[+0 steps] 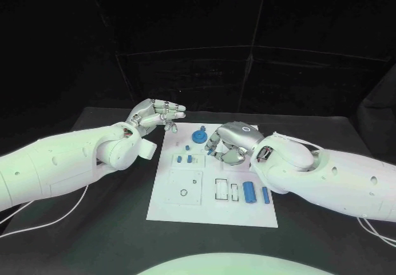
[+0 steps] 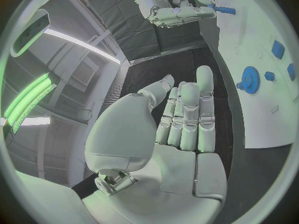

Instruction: Assemble the parts on the task board

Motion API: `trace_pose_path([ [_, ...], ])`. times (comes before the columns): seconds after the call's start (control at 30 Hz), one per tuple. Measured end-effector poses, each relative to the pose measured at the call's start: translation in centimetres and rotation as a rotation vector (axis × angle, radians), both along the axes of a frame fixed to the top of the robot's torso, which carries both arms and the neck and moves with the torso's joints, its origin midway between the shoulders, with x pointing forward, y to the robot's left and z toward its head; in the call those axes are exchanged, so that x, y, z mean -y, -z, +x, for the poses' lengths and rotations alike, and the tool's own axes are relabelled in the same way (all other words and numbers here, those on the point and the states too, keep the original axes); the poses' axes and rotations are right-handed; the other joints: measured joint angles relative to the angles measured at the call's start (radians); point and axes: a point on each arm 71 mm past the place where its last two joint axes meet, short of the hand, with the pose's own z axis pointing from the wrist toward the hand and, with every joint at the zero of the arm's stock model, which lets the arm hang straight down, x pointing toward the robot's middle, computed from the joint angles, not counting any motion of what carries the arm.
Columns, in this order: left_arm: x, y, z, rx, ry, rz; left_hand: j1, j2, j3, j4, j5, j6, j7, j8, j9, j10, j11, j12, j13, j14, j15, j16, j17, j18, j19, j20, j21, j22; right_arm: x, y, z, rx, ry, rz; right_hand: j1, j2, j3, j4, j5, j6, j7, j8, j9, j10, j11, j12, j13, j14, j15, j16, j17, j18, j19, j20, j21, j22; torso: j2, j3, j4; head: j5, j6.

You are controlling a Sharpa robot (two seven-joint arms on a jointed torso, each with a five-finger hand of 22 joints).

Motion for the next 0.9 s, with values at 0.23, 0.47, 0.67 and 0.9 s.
trace_pose_path([
  [0.23,0.7,0.0,0.0,0.0,0.012,-0.006,0.0,0.0,0.0,0.0,0.0,0.0,0.0,-0.006,0.0,0.0,0.0,0.0,0.0,-0.004,0.004,0.0,-0.003,0.0,0.0,0.0,-0.005,0.0,-2.7,2.6,-1.1,-0.063,-0.054,-0.004,0.0,0.0,0.005,0.0,0.007,0.0,0.0,-0.004,-0.002,0.0,0.0,-0.004,-0.003,0.0,0.0,0.0,-0.001,0.0,0.0,0.0,0.0,0.0,0.0,-0.0005,0.0008,0.03,-0.007],
  [0.47,1.0,0.0,0.0,0.0,0.017,-0.009,0.0,0.0,0.0,0.0,0.0,0.0,0.0,-0.006,0.0,0.0,0.0,0.0,0.0,-0.004,0.004,0.0,-0.003,0.0,0.0,0.0,-0.005,0.0,-4.0,4.0,-1.6,-0.098,-0.085,-0.033,-0.004,-0.004,0.006,0.0,0.007,0.0,0.0,-0.004,-0.002,0.0,0.0,-0.008,-0.004,0.0,0.0,0.0,-0.002,0.0,0.0,0.0,0.0,-0.002,0.0,0.0007,-0.0007,0.05,-0.016],
  [0.67,1.1,0.0,0.0,0.0,0.018,-0.01,0.0,0.0,0.0,0.0,0.0,0.0,0.0,-0.006,0.0,0.0,0.0,0.0,0.0,-0.004,0.004,0.0,-0.003,0.0,0.0,0.0,-0.005,-0.001,-4.5,4.6,-1.8,-0.116,-0.106,-0.064,-0.004,-0.004,0.006,0.0,0.007,0.0,0.0,-0.004,-0.002,0.0,0.0,-0.008,-0.005,0.0,0.0,0.0,-0.004,0.0,0.0,0.0,0.0,-0.004,0.001,0.0008,-0.0007,0.058,-0.021],
  [0.9,1.2,0.0,0.0,-0.001,0.02,-0.011,0.0,0.0,0.0,0.0,0.0,0.0,0.0,-0.006,0.0,0.0,0.0,0.0,0.0,-0.004,0.004,0.0,-0.003,0.0,0.0,0.0,-0.005,-0.001,-4.8,5.0,-1.9,-0.126,-0.122,-0.094,-0.004,-0.004,0.006,0.0,0.007,-0.004,0.003,-0.004,-0.002,0.0,0.0,-0.008,-0.005,0.0,0.0,0.0,-0.007,0.0,0.0,0.0,0.0,-0.006,0.001,0.0017,-0.0036,0.064,-0.027],
])
